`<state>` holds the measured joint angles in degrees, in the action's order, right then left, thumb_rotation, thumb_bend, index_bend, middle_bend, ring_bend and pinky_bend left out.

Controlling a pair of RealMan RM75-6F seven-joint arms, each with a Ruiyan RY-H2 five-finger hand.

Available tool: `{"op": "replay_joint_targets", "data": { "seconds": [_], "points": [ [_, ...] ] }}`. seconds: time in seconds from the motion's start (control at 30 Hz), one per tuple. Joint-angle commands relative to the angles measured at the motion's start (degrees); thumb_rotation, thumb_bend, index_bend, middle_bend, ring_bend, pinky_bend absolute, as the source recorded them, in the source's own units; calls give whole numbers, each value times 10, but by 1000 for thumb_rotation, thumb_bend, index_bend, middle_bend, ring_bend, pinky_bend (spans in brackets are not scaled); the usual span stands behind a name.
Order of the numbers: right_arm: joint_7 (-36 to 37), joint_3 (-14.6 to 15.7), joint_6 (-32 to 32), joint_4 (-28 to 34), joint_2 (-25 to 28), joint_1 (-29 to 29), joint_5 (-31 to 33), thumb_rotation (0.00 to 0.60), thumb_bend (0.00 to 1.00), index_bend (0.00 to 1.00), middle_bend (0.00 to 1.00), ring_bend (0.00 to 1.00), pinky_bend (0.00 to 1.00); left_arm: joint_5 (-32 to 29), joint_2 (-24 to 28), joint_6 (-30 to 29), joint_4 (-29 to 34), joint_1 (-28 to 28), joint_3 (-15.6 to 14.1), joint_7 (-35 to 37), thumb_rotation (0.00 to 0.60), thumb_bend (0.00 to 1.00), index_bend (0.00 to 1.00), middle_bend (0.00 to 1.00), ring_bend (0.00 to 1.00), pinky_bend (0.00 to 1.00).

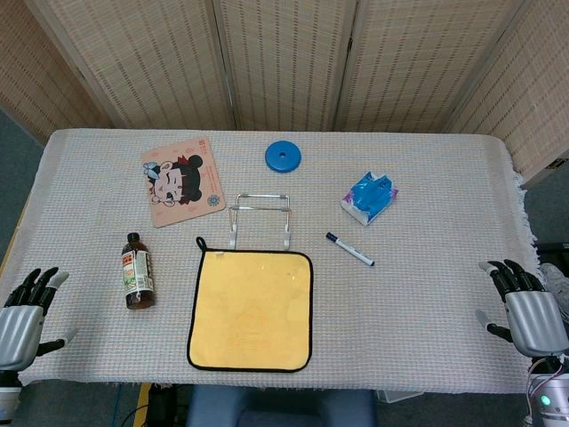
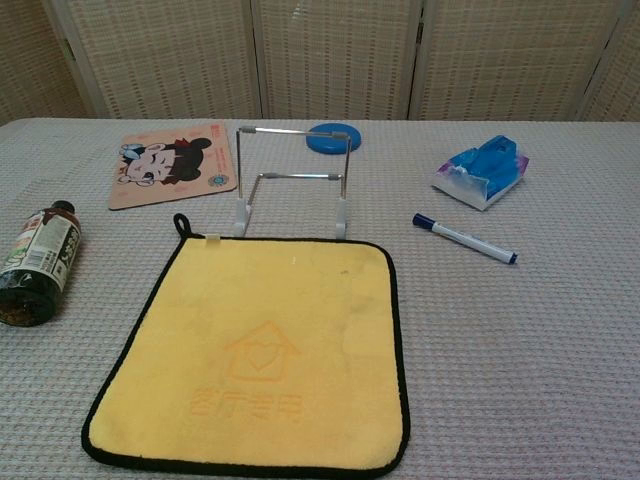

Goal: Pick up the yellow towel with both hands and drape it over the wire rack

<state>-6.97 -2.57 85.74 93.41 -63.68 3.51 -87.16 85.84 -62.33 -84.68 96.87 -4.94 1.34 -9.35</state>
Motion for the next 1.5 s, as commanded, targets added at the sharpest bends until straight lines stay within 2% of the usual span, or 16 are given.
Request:
{"op": "replay_joint_targets", "data": {
  "seconds": [0.03, 0.27, 0.43, 0.5, 0.57, 0.73, 0.8, 0.87, 0.9, 0.97, 1.07, 1.2, 1.5],
  "points": [
    [0, 0, 1, 1, 0, -1, 0, 600, 206, 154, 197, 169, 237, 1, -1, 2, -2, 0, -1, 1, 600, 207, 160, 113, 51, 215],
    [0, 0, 8, 2, -4, -1, -11, 600, 205, 154, 197, 170, 237, 22, -7, -5, -14, -4, -2, 14, 600, 206, 165, 115, 58, 215],
    [2, 0, 11, 5, -7, 5, -28, 600, 205, 154, 197, 169, 237, 58, -11, -5, -37, -18, -5, 34, 600, 207, 220, 231, 182, 240],
    [3, 0, 12, 8, -6, 7, -34, 600, 205, 154, 199, 169, 237, 78, -11, -7, -40, -25, -7, 41, 600, 206, 266, 330, 268, 319],
    [2, 0, 11, 9, -7, 9, -38, 600, 205, 154, 205, 169, 237, 100, -12, -6, -43, -32, -12, 51, 600, 206, 296, 388, 319, 375],
    [1, 5, 2, 9, -10, 14, -44, 600, 205, 154, 206, 169, 237, 143, -14, 10, -52, -55, -22, 48, 600, 206, 345, 488, 383, 441],
    [1, 5, 0, 10, -11, 16, -46, 600, 206, 154, 206, 169, 237, 159, -16, 16, -52, -66, -23, 42, 600, 206, 357, 536, 415, 496],
    [0, 5, -1, 11, -11, 17, -48, 600, 206, 154, 207, 169, 237, 174, -18, 24, -50, -76, -26, 37, 600, 206, 364, 629, 481, 598],
    [0, 5, -1, 11, -11, 18, -50, 600, 206, 154, 207, 169, 237, 183, -19, 33, -49, -83, -29, 35, 600, 206, 364, 707, 540, 685],
    [0, 6, -1, 12, -11, 19, -53, 600, 206, 154, 207, 169, 237, 198, -21, 54, -46, -98, -37, 34, 600, 206, 362, 799, 623, 803],
    [3, 5, -4, 10, -13, 22, -54, 600, 205, 154, 210, 169, 237, 221, -35, 79, -49, -119, -45, 32, 600, 206, 372, 887, 708, 895],
    [0, 8, -15, 9, -17, 28, -54, 600, 206, 154, 212, 170, 237, 240, -55, 118, -47, -145, -55, 21, 600, 207, 407, 959, 768, 935],
    [3, 11, -34, 7, -25, 44, -65, 600, 212, 154, 213, 169, 237, 242, -102, 182, -59, -174, -71, -25, 600, 206, 415, 992, 796, 941]
  ]
}}
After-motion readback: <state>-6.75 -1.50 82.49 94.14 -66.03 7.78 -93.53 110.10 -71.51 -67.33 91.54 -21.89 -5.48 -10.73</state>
